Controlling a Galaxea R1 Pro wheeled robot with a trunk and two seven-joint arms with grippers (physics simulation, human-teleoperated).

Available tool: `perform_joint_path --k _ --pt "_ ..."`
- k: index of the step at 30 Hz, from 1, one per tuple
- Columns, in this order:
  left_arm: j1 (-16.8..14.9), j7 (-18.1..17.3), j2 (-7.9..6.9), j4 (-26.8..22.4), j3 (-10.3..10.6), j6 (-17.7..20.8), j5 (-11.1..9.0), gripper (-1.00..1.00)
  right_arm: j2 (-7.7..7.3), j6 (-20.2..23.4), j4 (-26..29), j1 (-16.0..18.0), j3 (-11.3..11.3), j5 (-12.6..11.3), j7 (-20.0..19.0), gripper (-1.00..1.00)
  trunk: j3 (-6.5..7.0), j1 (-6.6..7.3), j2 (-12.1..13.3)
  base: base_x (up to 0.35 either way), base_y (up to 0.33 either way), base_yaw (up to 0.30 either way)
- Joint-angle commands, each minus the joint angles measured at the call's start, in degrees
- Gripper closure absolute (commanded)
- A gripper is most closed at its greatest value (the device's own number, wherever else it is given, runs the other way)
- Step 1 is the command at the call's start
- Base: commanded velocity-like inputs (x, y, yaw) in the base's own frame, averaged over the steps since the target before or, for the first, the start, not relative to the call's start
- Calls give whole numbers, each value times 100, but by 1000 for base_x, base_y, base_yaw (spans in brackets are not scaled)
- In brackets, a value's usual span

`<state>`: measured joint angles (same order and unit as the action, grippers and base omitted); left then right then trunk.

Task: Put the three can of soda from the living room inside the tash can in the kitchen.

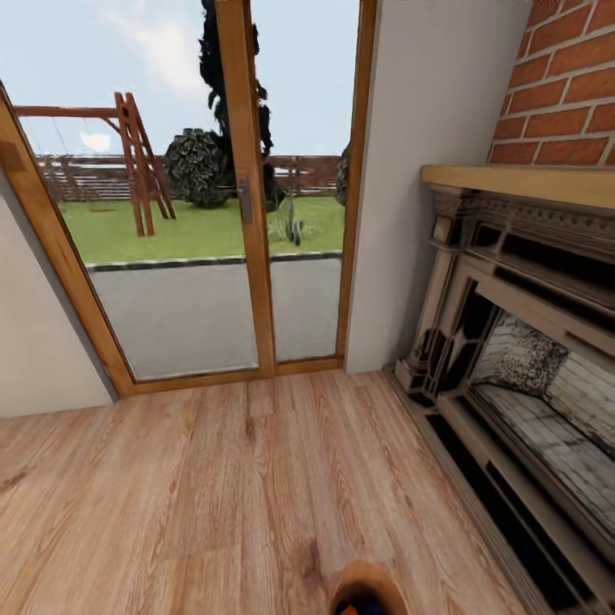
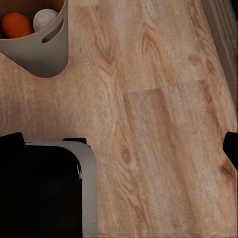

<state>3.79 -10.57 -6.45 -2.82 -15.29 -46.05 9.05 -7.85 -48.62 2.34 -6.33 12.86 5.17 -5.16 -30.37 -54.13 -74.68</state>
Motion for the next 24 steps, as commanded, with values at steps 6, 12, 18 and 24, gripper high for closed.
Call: perform_joint_path --k 6,12,18,24 --pt "6 2 8 0 0 0 0 -100 14 7 -199 0 -26 13 205 -100 108 133 242 0 0 0" --pt "12 162 11 1 -6 3 3 -100 19 12 -289 0 -31 17 282 -100 216 264 483 0 0 0" --pt "14 598 12 12 -5 36 16 -100 20 17 -317 0 -24 12 305 -100 324 396 723 0 0 0" --pt "64 807 12 211 -2 55 19 -100 20 19 -324 0 -27 10 311 -100 432 528 964 0 0 0"
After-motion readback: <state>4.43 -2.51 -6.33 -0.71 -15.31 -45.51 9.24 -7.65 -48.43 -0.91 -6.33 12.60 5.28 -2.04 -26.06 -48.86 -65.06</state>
